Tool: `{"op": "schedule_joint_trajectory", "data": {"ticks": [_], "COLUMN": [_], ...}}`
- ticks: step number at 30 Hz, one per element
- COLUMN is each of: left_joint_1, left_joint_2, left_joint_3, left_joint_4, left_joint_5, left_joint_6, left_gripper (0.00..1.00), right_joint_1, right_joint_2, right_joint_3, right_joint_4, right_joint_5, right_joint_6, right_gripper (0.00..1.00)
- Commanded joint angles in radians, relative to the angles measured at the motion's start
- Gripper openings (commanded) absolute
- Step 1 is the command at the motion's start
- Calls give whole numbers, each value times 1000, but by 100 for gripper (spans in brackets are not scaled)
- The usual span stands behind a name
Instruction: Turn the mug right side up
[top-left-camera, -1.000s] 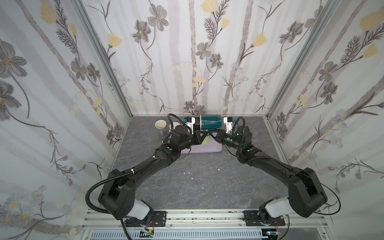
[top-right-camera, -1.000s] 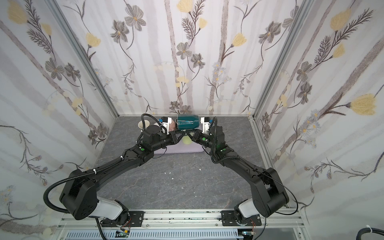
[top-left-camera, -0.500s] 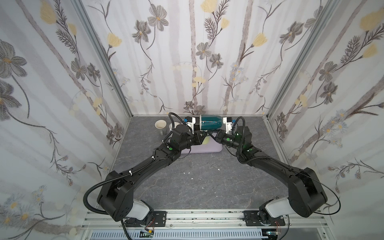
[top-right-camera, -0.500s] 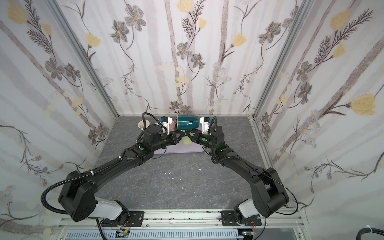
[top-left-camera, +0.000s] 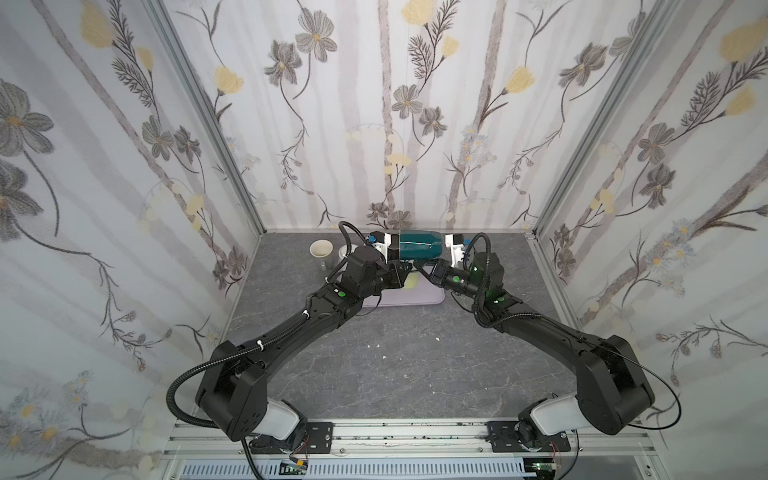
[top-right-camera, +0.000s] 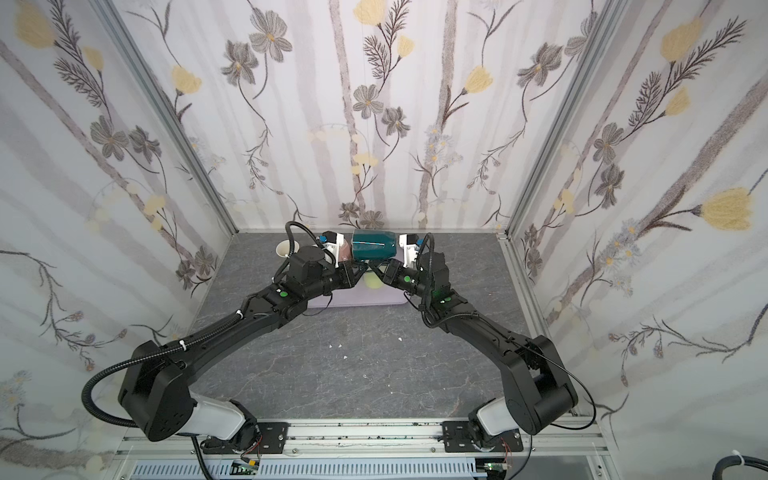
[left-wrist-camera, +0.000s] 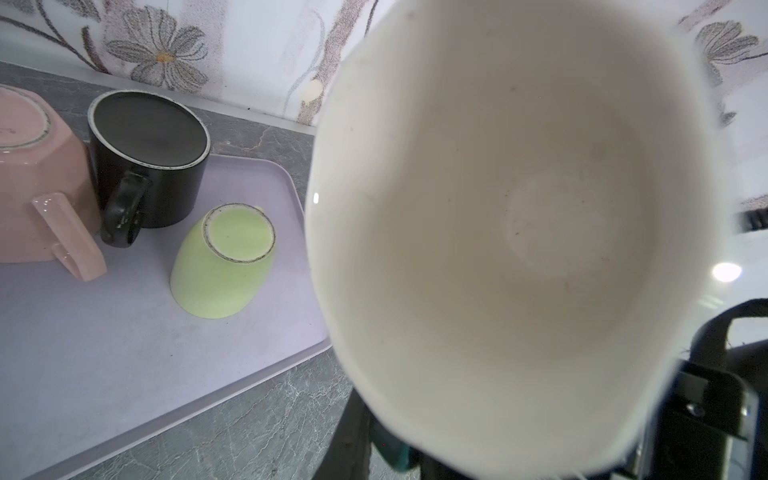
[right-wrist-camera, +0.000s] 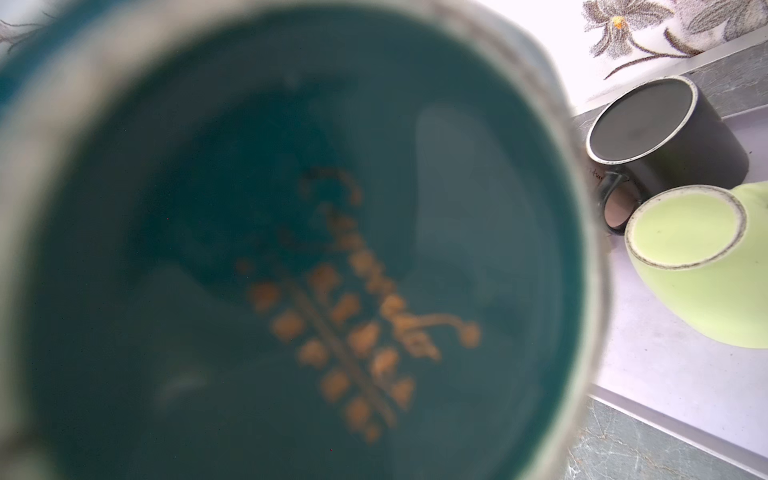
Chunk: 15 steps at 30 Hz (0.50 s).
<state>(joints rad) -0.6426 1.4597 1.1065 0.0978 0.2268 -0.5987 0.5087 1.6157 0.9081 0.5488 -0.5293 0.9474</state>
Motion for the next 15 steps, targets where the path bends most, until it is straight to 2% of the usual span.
{"op": "schedule_joint_trajectory", "data": {"ticks": [1, 8, 15], "left_joint_1": [-1, -2, -2], "left_joint_2": [6, -1, -8], "left_joint_3": [12, 16, 36], "left_joint_4": [-59, -47, -61], "left_joint_5": [-29, -20, -21], "left_joint_6": [33, 30, 38], "left_gripper": [0, 0, 0], "right_joint_1": [8, 8, 7], "right_joint_2": [-7, 0, 10], "right_joint_3": [3, 3, 3], "right_joint_4": [168, 186, 183], "right_joint_5": [-93, -100, -99], "right_joint_6": [2, 12, 11], "right_gripper": [30, 33, 41]}}
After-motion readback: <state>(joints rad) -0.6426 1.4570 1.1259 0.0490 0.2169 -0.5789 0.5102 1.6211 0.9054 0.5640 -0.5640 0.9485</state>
